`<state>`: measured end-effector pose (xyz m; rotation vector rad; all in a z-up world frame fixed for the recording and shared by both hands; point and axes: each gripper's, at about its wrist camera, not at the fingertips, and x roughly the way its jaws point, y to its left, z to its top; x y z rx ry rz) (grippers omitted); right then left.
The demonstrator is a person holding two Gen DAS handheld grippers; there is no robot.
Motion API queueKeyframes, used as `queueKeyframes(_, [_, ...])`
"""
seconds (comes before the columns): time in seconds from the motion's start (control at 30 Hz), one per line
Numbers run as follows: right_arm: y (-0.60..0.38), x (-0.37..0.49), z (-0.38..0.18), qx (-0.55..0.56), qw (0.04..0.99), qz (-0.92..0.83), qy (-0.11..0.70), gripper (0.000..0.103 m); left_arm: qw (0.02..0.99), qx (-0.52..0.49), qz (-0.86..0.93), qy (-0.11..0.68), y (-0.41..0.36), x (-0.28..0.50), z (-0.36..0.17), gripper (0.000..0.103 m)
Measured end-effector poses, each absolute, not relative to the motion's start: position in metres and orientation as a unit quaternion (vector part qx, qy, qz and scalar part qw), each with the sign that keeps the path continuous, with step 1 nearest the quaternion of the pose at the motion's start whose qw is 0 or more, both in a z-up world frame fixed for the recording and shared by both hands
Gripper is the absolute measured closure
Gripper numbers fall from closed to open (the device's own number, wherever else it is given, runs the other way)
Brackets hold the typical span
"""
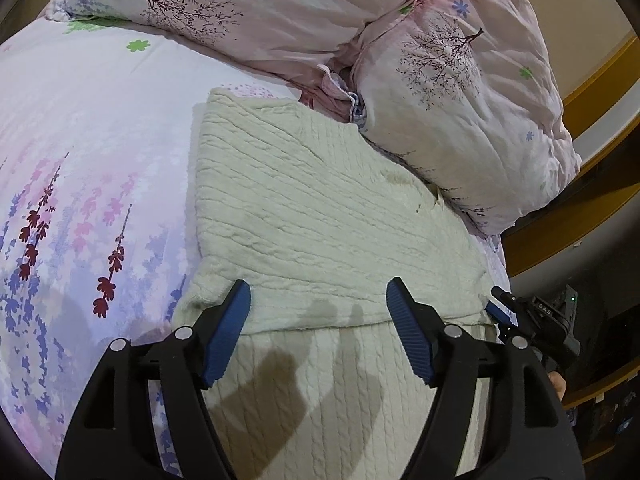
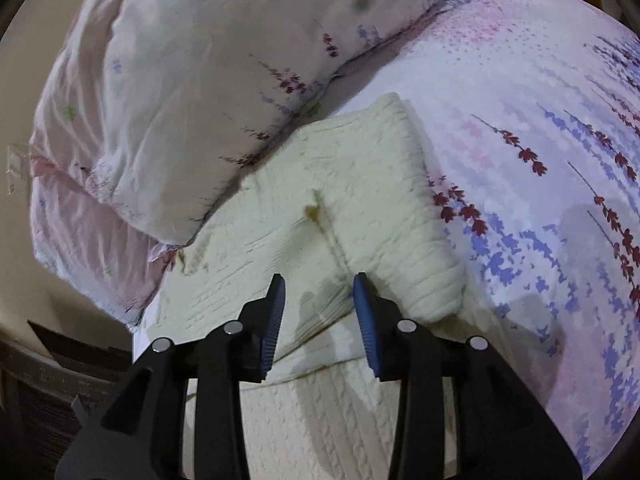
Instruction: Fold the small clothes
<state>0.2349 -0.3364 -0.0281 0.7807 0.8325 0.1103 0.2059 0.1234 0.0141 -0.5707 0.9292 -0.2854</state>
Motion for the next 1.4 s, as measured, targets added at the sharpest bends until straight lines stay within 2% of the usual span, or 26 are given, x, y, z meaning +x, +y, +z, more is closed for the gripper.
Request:
queueKeyframes(0.07, [-0.338,0.236,-0.029,0.376,0.839,0.036,0.392,0.078,0.845,-0.27,-0.136,0.44,0.123,0.206,0.014,0.032])
queueKeyframes(0.27, [-0.329,0.238,-0.03,0.362,0.841,0.055,0.399,0.076,0.848,-0.264,-0.136,0.44,0.12,0.207,0.014,0.028])
queueKeyframes(0.3, [-0.326,0.238,-0.028,0.354,0.844,0.062,0.398,0.083,0.849,-0.261,-0.136,0.439,0.119,0.207,0.015,0.028])
queueKeyframes(0.33, [-0.324,0.237,-0.027,0.346,0.848,0.068,0.395,0.097,0.849,-0.26,-0.135,0.439,0.119,0.207,0.015,0.028])
queueKeyframes(0.47, [-0.327,0.219,-0.01,0.331,0.875,0.048,0.349,0.098,0.851,-0.263,-0.144,0.431,0.123,0.195,0.022,0.028])
queueKeyframes(0.6, [-0.334,0.219,-0.016,0.319,0.871,0.018,0.372,0.098,0.864,-0.246,-0.147,0.415,0.131,0.174,0.032,0.028])
queueKeyframes(0.7, [-0.334,0.219,-0.027,0.32,0.859,0.025,0.399,0.093,0.866,-0.244,-0.144,0.413,0.142,0.155,0.034,0.028])
queueKeyframes(0.73, [-0.335,0.215,-0.025,0.321,0.86,0.029,0.396,0.082,0.865,-0.245,-0.144,0.414,0.145,0.15,0.034,0.028])
queueKeyframes(0.77, [-0.338,0.209,-0.021,0.321,0.86,0.04,0.393,0.067,0.864,-0.246,-0.144,0.415,0.15,0.142,0.034,0.028])
queueKeyframes(0.83, [-0.343,0.192,-0.013,0.316,0.867,0.055,0.381,0.055,0.863,-0.248,-0.145,0.416,0.158,0.126,0.034,0.028])
queueKeyframes(0.87, [-0.346,0.186,-0.01,0.31,0.87,0.058,0.379,0.054,0.862,-0.25,-0.145,0.417,0.161,0.118,0.033,0.028])
queueKeyframes(1.1, [-0.383,0.12,-0.016,0.287,0.869,0.086,0.394,0.052,0.855,-0.262,-0.153,0.42,0.171,0.061,0.022,0.029])
queueKeyframes(1.3, [-0.399,0.075,-0.044,0.293,0.847,0.103,0.432,0.052,0.839,-0.283,-0.172,0.431,0.162,0.032,0.005,0.039])
queueKeyframes(1.4, [-0.397,0.06,-0.052,0.294,0.841,0.119,0.438,0.059,0.837,-0.29,-0.183,0.427,0.156,0.019,0.005,0.042])
